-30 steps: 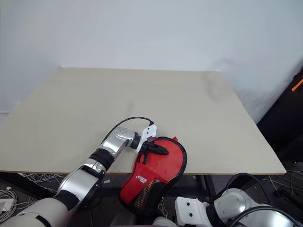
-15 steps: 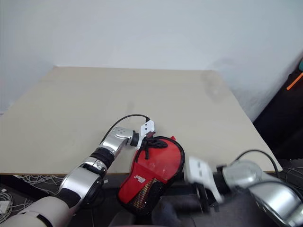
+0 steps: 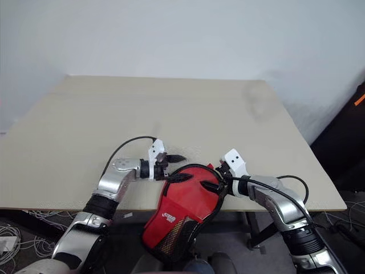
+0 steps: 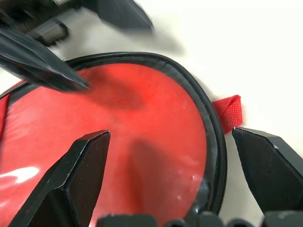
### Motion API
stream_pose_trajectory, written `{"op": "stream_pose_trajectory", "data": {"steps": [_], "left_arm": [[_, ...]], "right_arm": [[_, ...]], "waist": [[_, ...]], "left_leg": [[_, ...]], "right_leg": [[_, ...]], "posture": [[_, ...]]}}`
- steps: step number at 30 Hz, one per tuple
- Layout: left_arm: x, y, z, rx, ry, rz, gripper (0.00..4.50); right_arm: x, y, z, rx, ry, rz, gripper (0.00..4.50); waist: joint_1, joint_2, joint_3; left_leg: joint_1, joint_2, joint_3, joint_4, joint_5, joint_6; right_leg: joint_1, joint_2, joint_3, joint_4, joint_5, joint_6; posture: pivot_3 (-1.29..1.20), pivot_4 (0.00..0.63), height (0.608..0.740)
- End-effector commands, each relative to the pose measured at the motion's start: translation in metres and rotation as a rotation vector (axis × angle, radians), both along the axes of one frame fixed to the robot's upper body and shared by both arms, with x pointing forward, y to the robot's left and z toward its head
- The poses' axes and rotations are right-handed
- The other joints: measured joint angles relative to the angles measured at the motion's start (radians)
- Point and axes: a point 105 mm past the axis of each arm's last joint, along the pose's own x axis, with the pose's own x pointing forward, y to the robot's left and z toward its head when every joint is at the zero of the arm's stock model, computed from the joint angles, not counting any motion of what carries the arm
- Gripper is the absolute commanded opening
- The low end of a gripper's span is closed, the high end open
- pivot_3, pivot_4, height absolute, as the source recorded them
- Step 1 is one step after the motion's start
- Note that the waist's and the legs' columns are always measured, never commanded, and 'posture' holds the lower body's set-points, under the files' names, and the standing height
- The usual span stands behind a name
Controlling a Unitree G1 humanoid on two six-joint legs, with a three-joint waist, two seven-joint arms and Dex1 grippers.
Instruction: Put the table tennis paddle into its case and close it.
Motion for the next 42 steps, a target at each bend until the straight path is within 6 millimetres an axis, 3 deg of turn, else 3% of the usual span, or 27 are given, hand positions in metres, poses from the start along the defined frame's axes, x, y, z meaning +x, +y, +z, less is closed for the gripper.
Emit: {"op": "stream_pose_trajectory", "data": {"steps": [1,6,9,20,24,27,31,33,36,42], "left_arm": [[0.007,0.009,0.028,-0.05,-0.07,0.077,4.49],[0.013,0.028,0.033,-0.072,-0.058,0.183,4.49],[0.013,0.032,0.03,-0.068,-0.051,0.21,4.5],[0.019,0.043,0.022,-0.045,-0.045,0.275,4.5],[0.02,0.044,0.021,-0.039,-0.045,0.283,4.5],[0.019,0.046,0.018,-0.032,-0.044,0.291,4.5],[0.02,0.048,0.015,-0.02,-0.043,0.305,4.5],[0.021,0.049,0.014,-0.015,-0.044,0.313,4.5],[0.019,0.049,0.011,-0.017,-0.04,0.326,4.5],[0.015,0.05,0.007,-0.02,-0.032,0.346,4.5]], "right_arm": [[0.012,-0.011,0.007,0.007,-0.051,-0.079,4.5],[0.012,-0.017,-0.005,0.043,-0.02,-0.149,4.5],[0.009,-0.015,-0.007,0.065,-0.011,-0.155,3.95],[0.011,0.001,-0.009,0.094,-0.016,-0.126,0.05],[0.006,0.012,-0.008,0.096,-0.01,-0.065,0.02],[0.023,0.009,-0.004,0.08,-0.048,-0.131,0.02],[0.076,-0.022,0.014,0.077,-0.127,-0.437,0.02],[0.093,-0.036,0.019,0.075,-0.141,-0.557,0.02],[0.108,-0.052,0.023,0.039,-0.169,-0.674,0.02],[0.115,-0.067,0.014,-0.007,-0.156,-0.793,0.02]], "waist": [[-0.003,0.001,0.001],[-0.008,0.002,0.001],[-0.009,0.003,0.001],[-0.011,0.003,0.001],[-0.019,0.003,0.001],[-0.033,0.003,0.001],[-0.055,0.005,0.002],[-0.054,0.008,0.004],[-0.05,0.011,0.006],[-0.053,0.014,0.007]], "left_leg": [[0.0,0.0,0.0,0.002,0.0,0.0],[0.004,0.001,0.001,0.004,0.003,0.001],[0.004,0.001,0.0,0.003,0.004,0.001],[0.004,0.001,0.001,0.003,0.004,0.001],[0.004,0.001,0.001,0.003,0.004,0.001],[0.004,0.001,0.001,0.003,0.004,0.001],[0.005,0.001,0.001,0.002,0.007,0.0],[0.004,0.001,0.001,0.001,0.011,-0.001],[0.003,-0.001,0.0,0.001,0.013,-0.001],[0.003,-0.001,0.001,-0.005,0.014,0.0]], "right_leg": [[0.0,0.0,0.0,0.001,-0.001,0.001],[0.002,0.0,0.0,0.005,-0.002,0.0],[0.002,0.0,0.0,0.005,-0.002,0.0],[0.002,0.0,0.0,0.005,-0.002,0.0],[0.002,0.0,0.0,0.005,-0.002,0.0],[0.002,0.0,0.0,0.005,-0.001,-0.001],[0.002,0.001,0.0,0.006,0.001,-0.002],[0.001,0.0,0.0,0.005,0.005,-0.002],[0.001,-0.001,0.0,0.005,0.006,-0.001],[-0.001,0.0,0.002,0.004,0.01,-0.002]], "posture": [[0.0,0.0,0.74],[0.0,0.0,0.74],[0.0,0.0,0.74],[0.0,0.0,0.74],[0.0,0.0,0.74],[0.0,0.0,0.74],[0.0,0.0,0.74],[0.0,0.0,0.74],[0.0,0.0,0.74],[0.0,0.0,0.74]]}}
